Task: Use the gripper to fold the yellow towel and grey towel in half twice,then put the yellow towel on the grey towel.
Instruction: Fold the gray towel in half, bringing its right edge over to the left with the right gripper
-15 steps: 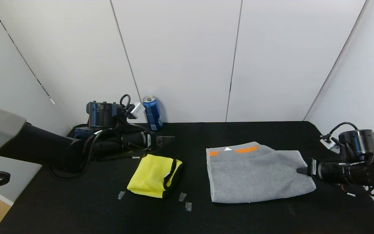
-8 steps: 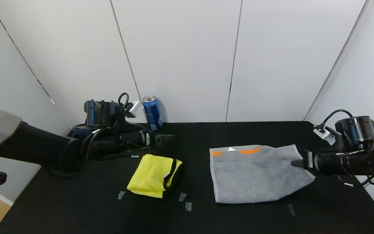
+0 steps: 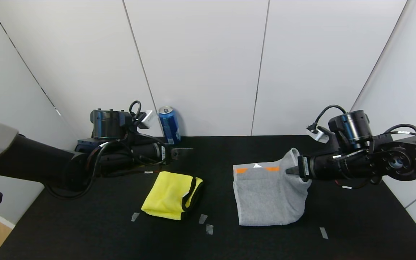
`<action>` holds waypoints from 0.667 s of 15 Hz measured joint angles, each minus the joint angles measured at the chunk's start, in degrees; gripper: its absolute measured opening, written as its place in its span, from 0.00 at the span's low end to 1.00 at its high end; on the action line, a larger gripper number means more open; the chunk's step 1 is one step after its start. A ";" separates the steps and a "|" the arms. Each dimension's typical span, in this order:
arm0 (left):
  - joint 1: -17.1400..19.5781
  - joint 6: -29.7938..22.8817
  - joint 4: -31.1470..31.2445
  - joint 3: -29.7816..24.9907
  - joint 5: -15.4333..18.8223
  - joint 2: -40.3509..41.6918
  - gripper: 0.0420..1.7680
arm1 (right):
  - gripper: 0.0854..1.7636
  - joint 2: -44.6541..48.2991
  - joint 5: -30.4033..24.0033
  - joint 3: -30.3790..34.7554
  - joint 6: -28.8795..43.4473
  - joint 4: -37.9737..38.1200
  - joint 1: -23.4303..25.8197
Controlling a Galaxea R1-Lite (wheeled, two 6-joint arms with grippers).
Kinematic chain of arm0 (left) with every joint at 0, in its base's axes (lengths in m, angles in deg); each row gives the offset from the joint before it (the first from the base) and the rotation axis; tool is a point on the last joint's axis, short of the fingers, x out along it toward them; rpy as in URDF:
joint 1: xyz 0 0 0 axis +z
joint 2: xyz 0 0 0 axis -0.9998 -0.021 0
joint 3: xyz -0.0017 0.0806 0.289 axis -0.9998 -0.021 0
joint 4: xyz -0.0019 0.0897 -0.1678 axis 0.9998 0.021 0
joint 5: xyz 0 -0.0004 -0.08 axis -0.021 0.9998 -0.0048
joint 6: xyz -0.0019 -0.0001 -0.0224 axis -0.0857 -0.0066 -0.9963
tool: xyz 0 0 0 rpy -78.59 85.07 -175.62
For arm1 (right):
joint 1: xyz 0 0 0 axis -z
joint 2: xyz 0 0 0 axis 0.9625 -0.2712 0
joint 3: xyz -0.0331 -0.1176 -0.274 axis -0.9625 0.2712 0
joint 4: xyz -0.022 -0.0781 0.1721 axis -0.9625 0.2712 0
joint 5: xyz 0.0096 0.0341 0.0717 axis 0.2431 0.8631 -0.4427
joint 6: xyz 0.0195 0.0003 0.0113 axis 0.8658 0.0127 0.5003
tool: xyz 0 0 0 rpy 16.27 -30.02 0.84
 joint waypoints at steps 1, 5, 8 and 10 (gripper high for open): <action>0.07 0.00 0.00 0.00 0.00 0.06 0.97 | 0.03 -1.05 0.79 -1.60 0.16 0.74 -1.52; 0.16 0.05 0.02 0.00 0.00 0.15 0.97 | 0.03 -5.71 3.10 -5.21 0.51 1.51 -7.47; 0.27 0.07 0.04 0.00 -0.02 0.15 0.97 | 0.03 -8.74 3.25 -6.12 0.57 1.56 -10.86; 0.30 0.07 0.04 0.04 -0.02 0.15 0.97 | 0.03 -10.30 3.43 -6.80 1.34 1.61 -12.71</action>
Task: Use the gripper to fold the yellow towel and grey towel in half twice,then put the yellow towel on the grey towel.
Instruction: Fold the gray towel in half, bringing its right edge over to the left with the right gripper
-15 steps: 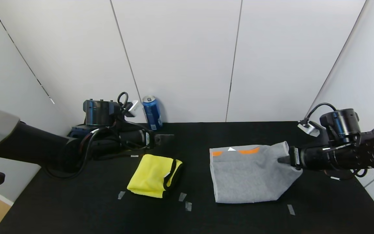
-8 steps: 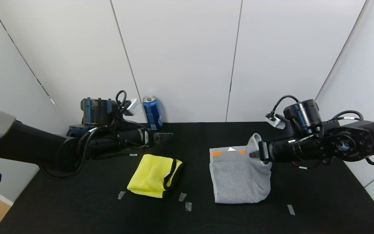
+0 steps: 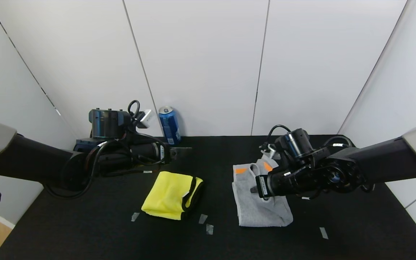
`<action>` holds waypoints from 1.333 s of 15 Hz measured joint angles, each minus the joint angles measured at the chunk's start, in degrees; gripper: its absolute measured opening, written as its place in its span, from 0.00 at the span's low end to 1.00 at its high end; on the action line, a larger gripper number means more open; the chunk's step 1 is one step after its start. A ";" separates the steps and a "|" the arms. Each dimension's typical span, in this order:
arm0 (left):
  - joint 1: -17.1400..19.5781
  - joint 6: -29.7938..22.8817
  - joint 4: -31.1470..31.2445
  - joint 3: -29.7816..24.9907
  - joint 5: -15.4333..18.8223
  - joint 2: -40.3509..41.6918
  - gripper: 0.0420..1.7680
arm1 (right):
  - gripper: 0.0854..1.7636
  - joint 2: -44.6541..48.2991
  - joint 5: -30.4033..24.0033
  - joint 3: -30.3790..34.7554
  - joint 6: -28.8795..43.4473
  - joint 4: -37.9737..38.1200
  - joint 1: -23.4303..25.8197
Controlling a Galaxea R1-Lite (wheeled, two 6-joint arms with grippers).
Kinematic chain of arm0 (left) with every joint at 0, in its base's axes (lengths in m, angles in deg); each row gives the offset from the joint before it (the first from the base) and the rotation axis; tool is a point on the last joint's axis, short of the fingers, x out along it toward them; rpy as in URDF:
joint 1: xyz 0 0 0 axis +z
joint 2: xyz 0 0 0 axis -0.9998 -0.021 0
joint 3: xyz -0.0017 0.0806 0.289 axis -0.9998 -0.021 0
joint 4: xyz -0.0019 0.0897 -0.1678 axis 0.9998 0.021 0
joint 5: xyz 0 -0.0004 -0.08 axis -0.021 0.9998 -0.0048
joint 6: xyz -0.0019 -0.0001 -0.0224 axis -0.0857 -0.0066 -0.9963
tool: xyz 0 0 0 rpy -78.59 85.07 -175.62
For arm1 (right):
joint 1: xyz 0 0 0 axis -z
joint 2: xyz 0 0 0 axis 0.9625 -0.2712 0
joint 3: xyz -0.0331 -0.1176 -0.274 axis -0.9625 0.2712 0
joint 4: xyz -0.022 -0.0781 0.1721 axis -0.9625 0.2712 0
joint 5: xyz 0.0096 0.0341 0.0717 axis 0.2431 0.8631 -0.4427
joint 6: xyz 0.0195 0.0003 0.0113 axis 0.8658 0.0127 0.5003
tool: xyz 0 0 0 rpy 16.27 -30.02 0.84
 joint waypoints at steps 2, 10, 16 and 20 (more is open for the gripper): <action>0.00 0.00 -0.01 0.02 -0.02 -0.05 0.97 | 0.03 -1.60 0.60 -0.80 1.30 0.02 -2.12; 0.00 0.00 -0.01 -0.04 -0.04 -0.02 0.97 | 0.03 -5.99 2.02 -1.80 1.54 -0.10 -5.01; 0.00 0.01 0.02 -0.04 0.00 0.46 0.97 | 0.09 -6.21 2.76 -2.85 2.79 -0.77 -5.07; 0.00 0.01 0.00 -0.04 0.00 0.66 0.97 | 0.45 -5.41 5.72 -3.17 2.93 -0.84 -5.12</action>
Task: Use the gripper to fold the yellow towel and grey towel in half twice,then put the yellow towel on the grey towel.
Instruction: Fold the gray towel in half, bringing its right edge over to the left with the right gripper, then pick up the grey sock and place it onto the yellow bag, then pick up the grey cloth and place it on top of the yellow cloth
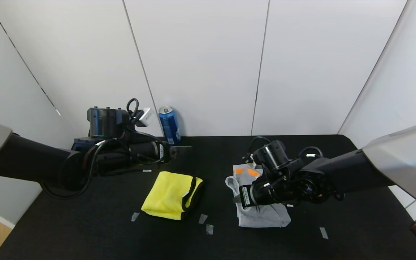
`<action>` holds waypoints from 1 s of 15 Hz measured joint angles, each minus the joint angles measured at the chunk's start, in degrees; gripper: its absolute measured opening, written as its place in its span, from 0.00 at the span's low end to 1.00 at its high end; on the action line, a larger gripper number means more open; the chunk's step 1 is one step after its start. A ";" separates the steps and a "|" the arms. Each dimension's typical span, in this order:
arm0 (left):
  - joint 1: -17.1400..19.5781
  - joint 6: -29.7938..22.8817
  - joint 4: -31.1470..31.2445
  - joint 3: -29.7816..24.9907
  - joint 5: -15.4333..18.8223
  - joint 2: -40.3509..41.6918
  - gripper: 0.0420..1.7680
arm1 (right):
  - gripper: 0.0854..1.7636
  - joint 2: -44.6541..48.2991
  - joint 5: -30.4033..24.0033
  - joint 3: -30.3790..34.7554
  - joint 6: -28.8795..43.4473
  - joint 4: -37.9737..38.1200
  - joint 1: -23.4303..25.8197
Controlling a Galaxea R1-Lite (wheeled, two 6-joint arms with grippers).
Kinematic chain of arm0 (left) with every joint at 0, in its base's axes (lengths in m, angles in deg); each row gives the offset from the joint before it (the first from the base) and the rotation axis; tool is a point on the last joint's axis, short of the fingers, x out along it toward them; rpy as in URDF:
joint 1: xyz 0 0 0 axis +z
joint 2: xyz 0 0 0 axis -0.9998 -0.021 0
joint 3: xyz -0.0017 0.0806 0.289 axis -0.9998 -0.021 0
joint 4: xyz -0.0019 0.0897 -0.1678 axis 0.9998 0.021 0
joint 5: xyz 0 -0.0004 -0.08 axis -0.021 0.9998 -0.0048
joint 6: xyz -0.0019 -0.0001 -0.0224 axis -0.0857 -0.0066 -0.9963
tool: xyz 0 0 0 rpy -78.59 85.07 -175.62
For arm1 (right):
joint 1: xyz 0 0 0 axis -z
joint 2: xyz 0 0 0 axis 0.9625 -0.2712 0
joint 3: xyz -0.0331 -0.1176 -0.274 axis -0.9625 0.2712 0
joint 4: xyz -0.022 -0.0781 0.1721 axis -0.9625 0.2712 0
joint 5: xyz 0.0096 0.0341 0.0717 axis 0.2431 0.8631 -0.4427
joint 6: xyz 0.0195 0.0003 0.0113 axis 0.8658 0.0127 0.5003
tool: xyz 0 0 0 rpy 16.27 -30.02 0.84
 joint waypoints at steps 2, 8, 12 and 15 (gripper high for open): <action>0.00 0.00 0.00 -0.05 0.00 0.11 0.97 | 0.56 1.46 0.05 -0.04 -0.13 0.07 -0.26; 0.00 0.00 0.02 -0.07 0.00 0.59 0.97 | 0.78 7.94 0.18 -1.30 -0.09 0.90 -1.07; 0.18 -0.01 0.02 -0.11 0.00 0.89 0.97 | 0.85 9.35 0.22 1.38 -0.50 0.88 2.06; 0.40 -0.01 0.02 -0.09 0.02 1.11 0.97 | 0.89 7.72 0.24 3.19 -0.71 0.40 3.17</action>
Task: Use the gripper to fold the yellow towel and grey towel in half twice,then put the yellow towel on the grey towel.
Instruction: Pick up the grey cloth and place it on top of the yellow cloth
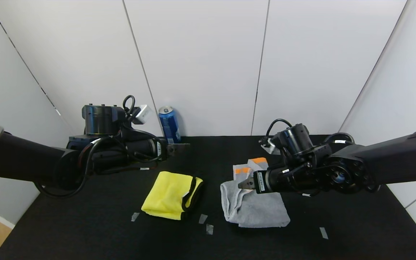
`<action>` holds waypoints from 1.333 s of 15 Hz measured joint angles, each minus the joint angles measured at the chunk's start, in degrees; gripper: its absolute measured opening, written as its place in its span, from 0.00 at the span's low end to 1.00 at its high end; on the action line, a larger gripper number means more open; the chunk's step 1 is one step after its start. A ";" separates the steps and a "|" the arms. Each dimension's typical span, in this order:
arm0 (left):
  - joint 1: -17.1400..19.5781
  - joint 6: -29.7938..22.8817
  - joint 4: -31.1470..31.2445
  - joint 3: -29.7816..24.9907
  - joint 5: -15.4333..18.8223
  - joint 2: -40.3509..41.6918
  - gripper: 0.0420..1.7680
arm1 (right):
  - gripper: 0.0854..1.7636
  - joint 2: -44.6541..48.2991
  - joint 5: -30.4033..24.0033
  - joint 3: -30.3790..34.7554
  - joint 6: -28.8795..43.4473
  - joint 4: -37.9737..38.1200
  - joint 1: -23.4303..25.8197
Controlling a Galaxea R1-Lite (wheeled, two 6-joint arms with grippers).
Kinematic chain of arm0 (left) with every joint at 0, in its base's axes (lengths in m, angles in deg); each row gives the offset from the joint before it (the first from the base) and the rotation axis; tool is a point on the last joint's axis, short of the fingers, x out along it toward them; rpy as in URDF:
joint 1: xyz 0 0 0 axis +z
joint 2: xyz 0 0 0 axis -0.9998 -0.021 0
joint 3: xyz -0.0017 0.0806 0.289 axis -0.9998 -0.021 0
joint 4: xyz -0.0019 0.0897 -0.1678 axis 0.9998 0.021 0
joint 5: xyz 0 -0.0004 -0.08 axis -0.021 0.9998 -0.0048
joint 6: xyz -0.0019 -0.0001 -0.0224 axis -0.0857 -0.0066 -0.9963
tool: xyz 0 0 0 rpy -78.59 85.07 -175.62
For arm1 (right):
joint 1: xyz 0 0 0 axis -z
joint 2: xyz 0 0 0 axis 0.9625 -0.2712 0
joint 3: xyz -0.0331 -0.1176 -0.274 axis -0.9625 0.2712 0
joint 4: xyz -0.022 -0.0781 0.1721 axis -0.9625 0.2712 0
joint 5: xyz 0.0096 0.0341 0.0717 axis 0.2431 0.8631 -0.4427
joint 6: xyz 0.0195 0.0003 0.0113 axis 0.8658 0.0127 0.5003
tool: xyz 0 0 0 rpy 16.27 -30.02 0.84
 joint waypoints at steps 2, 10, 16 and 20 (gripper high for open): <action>0.22 0.01 0.00 0.04 0.00 0.02 0.97 | 0.91 -1.76 -0.09 -0.20 0.00 -0.18 0.18; 0.48 0.09 0.02 0.15 0.00 0.02 0.97 | 0.95 -8.40 -0.24 -5.57 0.09 -0.21 1.34; 0.48 0.09 -0.04 0.12 0.00 0.02 0.97 | 0.96 -10.67 -0.38 -11.58 0.09 0.22 1.46; 0.48 0.11 -0.04 0.09 0.00 0.02 0.97 | 0.96 -12.42 -0.66 -18.71 -0.66 -0.10 0.72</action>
